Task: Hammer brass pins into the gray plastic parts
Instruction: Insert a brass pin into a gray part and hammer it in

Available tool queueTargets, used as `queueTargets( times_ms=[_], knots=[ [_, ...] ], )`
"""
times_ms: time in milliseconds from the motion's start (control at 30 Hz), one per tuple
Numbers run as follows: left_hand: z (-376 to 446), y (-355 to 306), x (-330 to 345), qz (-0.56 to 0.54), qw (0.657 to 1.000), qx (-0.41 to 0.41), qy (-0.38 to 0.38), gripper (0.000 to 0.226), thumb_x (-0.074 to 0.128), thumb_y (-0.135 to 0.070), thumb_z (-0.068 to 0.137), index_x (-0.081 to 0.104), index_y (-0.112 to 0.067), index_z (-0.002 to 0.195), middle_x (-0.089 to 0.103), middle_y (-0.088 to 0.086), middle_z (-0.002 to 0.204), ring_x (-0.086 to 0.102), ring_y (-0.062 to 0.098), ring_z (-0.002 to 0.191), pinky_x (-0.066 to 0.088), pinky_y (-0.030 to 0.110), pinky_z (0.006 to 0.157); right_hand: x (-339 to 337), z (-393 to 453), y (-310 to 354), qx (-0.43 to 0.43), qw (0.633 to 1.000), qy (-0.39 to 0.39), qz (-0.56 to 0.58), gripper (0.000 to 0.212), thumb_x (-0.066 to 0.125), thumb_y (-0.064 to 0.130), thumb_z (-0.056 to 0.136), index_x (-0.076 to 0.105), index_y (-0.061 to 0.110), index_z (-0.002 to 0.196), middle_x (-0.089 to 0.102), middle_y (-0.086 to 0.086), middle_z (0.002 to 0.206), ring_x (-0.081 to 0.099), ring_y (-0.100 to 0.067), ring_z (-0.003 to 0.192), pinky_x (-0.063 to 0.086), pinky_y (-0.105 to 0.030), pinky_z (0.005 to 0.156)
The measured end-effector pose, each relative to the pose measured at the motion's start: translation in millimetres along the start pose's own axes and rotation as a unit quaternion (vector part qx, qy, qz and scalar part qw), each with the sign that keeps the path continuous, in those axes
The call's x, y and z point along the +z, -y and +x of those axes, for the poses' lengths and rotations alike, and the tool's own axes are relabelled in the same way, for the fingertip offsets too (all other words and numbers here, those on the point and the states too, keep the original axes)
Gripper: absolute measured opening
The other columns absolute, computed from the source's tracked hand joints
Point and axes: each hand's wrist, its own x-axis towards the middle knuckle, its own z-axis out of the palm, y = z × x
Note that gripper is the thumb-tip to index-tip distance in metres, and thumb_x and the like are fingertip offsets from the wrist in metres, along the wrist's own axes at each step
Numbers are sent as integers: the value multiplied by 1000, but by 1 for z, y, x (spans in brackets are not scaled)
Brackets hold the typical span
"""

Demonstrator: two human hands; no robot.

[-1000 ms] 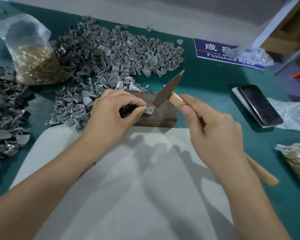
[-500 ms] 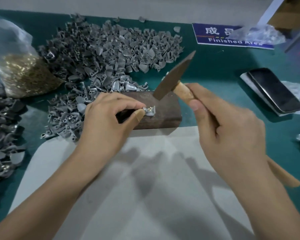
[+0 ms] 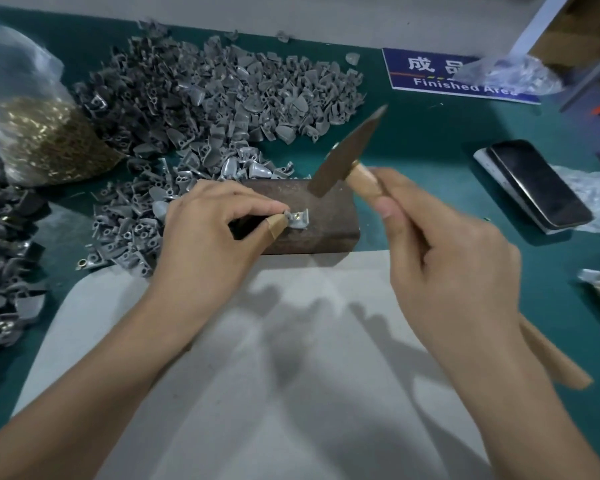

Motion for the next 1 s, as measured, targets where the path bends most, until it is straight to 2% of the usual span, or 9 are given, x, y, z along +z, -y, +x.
queueTargets(
  times_ms=[67, 167, 233, 300, 433, 567, 700, 833, 1000],
  knots=[
    [1, 1, 0, -3, 1000, -3, -3, 11, 76, -39, 88, 79, -36, 97, 68, -24, 95, 58, 3, 99, 46, 28, 90, 2, 1, 1, 8, 1000, 9, 20, 33, 45, 40, 106, 62, 40, 134, 61, 13, 76, 52, -18, 73, 26, -29, 58],
    [1, 1, 0, -2, 1000, -11, -5, 11, 75, -41, 87, 79, -38, 97, 68, -26, 94, 57, 0, 100, 43, 21, 90, 4, -2, 4, -16, 997, 67, -22, 32, 44, 40, 105, 61, 44, 132, 51, 11, 67, 55, -25, 61, 30, -30, 52],
    [0, 1, 1, 0, 1000, -11, -2, 11, 74, -41, 88, 79, -37, 96, 68, -25, 95, 57, 1, 101, 45, 28, 92, 1, -2, 4, -2, 1000, 18, -15, 30, 45, 39, 106, 61, 42, 131, 41, 15, 69, 47, -18, 59, 27, -29, 53],
    [1, 1, 1, -4, 1000, -13, -1, 10, 75, -40, 89, 80, -36, 96, 68, -24, 95, 58, 3, 101, 46, 32, 94, 0, -1, 4, 17, 999, -20, 20, 32, 44, 39, 107, 60, 40, 134, 45, 15, 71, 44, -16, 66, 26, -28, 55],
    [1, -1, -1, -13, 1000, -24, 6, 9, 74, -41, 88, 77, -39, 96, 67, -26, 95, 57, 4, 103, 46, 35, 96, 6, -5, 7, -2, 998, 59, -3, 34, 43, 42, 106, 60, 44, 136, 50, 16, 66, 45, -20, 65, 27, -28, 48],
    [1, -1, -1, -5, 1000, -18, 7, 9, 73, -41, 89, 78, -39, 96, 68, -24, 95, 58, 6, 103, 46, 46, 97, 2, -4, 8, 24, 998, -11, 64, 35, 44, 40, 107, 61, 40, 138, 73, 11, 88, 51, -12, 73, 33, -28, 57],
    [1, -3, -1, -11, 999, -33, 3, 12, 72, -45, 87, 78, -40, 96, 68, -24, 94, 56, 4, 102, 46, 44, 96, 4, -4, 8, 2, 998, 63, -20, 33, 45, 42, 104, 61, 47, 133, 54, 8, 66, 54, -22, 63, 27, -30, 52],
    [1, -4, -2, -9, 999, -31, 6, 11, 73, -43, 88, 78, -40, 97, 67, -25, 95, 57, 6, 103, 45, 50, 99, 0, -2, 2, 34, 999, -10, 34, 34, 45, 39, 106, 60, 42, 136, 64, 9, 76, 51, -18, 76, 31, -29, 58],
    [-1, -6, -2, -3, 999, -32, 6, 12, 70, -46, 88, 77, -42, 97, 67, -24, 95, 57, 9, 102, 44, 54, 98, 4, -6, 7, -10, 999, 31, -14, 33, 48, 38, 105, 64, 41, 134, 69, 7, 80, 57, -23, 64, 26, -27, 49]
  ],
)
